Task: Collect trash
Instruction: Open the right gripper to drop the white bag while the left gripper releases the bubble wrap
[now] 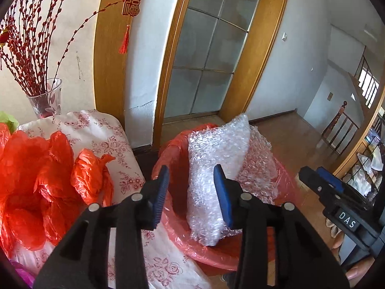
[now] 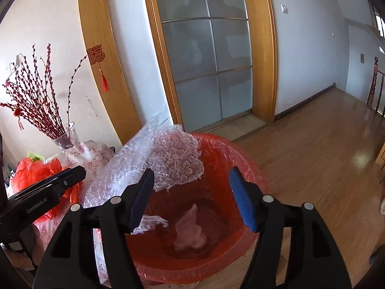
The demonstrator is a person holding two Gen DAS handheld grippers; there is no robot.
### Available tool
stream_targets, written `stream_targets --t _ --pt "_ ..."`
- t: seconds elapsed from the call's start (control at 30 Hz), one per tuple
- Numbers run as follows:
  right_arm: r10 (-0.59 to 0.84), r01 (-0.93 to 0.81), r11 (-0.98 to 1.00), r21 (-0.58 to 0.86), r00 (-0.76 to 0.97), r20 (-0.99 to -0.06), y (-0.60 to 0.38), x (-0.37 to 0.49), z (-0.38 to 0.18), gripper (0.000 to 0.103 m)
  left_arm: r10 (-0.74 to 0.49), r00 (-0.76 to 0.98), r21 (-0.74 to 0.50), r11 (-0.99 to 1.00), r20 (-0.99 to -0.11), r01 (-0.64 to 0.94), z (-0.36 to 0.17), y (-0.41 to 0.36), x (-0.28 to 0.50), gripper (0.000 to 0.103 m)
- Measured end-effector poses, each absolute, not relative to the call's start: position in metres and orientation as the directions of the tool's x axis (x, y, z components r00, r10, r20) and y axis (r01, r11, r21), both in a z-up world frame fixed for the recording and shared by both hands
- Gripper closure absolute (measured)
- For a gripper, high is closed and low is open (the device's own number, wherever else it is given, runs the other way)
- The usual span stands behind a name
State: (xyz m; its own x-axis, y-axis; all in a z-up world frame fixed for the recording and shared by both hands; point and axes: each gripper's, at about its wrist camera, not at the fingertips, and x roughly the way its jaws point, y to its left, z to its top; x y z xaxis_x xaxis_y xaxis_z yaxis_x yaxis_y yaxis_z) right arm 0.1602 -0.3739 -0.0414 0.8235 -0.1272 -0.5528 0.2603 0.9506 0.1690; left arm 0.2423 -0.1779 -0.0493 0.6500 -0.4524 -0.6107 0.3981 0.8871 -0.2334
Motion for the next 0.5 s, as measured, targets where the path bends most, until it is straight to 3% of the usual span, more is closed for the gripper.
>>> stream_targets --t 0.2,0.33,0.43,0.5 --pt "-0.163 0.278 0.951 0.133 0.82 -0.548 -0.372 0.148 -0.038 0.035 -0.44 0.672 -0.228 0.895 -0.596 0.384 -0.041 -0.164 0.234 0.064" --pt "-0.181 0.28 0.954 0.109 0.824 -0.537 -0.364 0.144 -0.034 0.032 -0.412 0.708 -0.206 0.909 -0.573 0.362 -0.028 -0.149 0.22 0.056" --pt "-0.191 0.28 0.955 0.094 0.828 -0.528 -0.355 0.141 -0.032 0.021 -0.387 0.737 -0.189 0.921 -0.555 0.341 -0.018 -0.131 0.207 0.052" --pt "-0.183 0.265 0.96 0.087 0.833 -0.522 -0.346 0.139 -0.03 0.021 -0.357 0.761 -0.165 0.933 -0.542 0.32 -0.01 -0.116 0.197 0.05"
